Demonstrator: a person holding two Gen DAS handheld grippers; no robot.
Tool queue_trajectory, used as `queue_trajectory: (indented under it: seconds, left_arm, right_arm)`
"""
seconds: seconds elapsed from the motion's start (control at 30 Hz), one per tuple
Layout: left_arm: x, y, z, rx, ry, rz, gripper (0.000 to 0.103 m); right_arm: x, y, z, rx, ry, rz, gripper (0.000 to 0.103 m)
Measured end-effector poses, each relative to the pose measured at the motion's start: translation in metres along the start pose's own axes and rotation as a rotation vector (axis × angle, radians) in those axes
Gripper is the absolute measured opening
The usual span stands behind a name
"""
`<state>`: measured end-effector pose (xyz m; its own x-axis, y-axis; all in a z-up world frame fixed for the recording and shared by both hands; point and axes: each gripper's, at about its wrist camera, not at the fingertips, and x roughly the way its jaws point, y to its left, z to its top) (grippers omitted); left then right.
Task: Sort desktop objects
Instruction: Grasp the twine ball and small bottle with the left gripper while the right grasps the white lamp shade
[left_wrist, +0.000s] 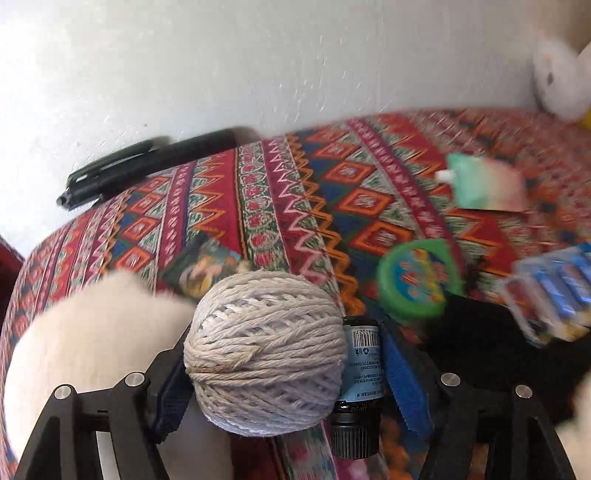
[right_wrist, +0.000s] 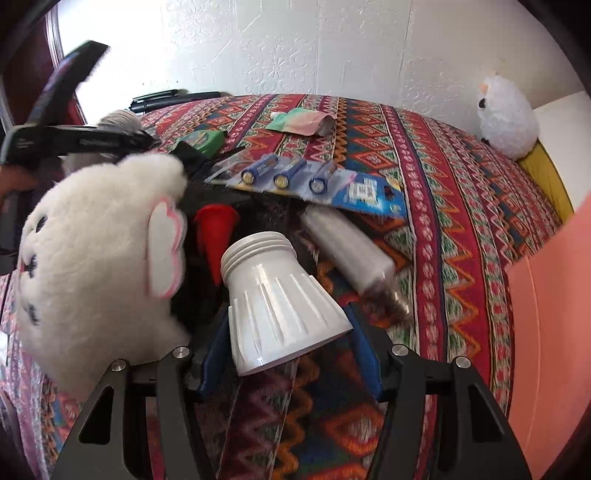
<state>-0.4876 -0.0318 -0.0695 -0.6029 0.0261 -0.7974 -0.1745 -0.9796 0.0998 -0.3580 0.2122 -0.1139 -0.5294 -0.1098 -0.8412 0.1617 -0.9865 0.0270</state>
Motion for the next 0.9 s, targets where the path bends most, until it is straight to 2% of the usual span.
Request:
queue_trajectory:
  seconds: [0.2, 0.37, 0.57, 0.63, 0.73, 0.9]
  left_arm:
    - [-0.066, -0.004, -0.05, -0.072, -0.017, -0.07, 0.077]
    - [-0.132, -0.01, -0.095, -0.119, -0.068, -0.13, 0.077]
    - [-0.203, -0.036, -0.157, -0.054, -0.125, -0.154, 0.077]
    - [-0.212, -0.051, -0.18, -0.025, -0.113, -0.152, 0.077]
    - [-0.201, -0.067, -0.217, -0.009, -0.056, -0.148, 0.077]
    - [-0.162, -0.067, -0.261, -0.069, 0.08, -0.16, 0.079]
  right_arm:
    - [-0.047, 0.001, -0.04, 0.062, -0.007, 0.004, 0.062]
    - [-0.096, 0.008, -0.093, 0.127, -0.031, 0.035, 0.062]
    - [-0.135, 0.023, -0.149, 0.154, -0.034, 0.034, 0.062]
    - [-0.144, 0.027, -0.162, 0.151, -0.029, 0.032, 0.062]
    - [-0.153, 0.033, -0.178, 0.145, -0.016, 0.022, 0.062]
    - [-0.159, 0.044, -0.193, 0.118, 0.005, 0.024, 0.062]
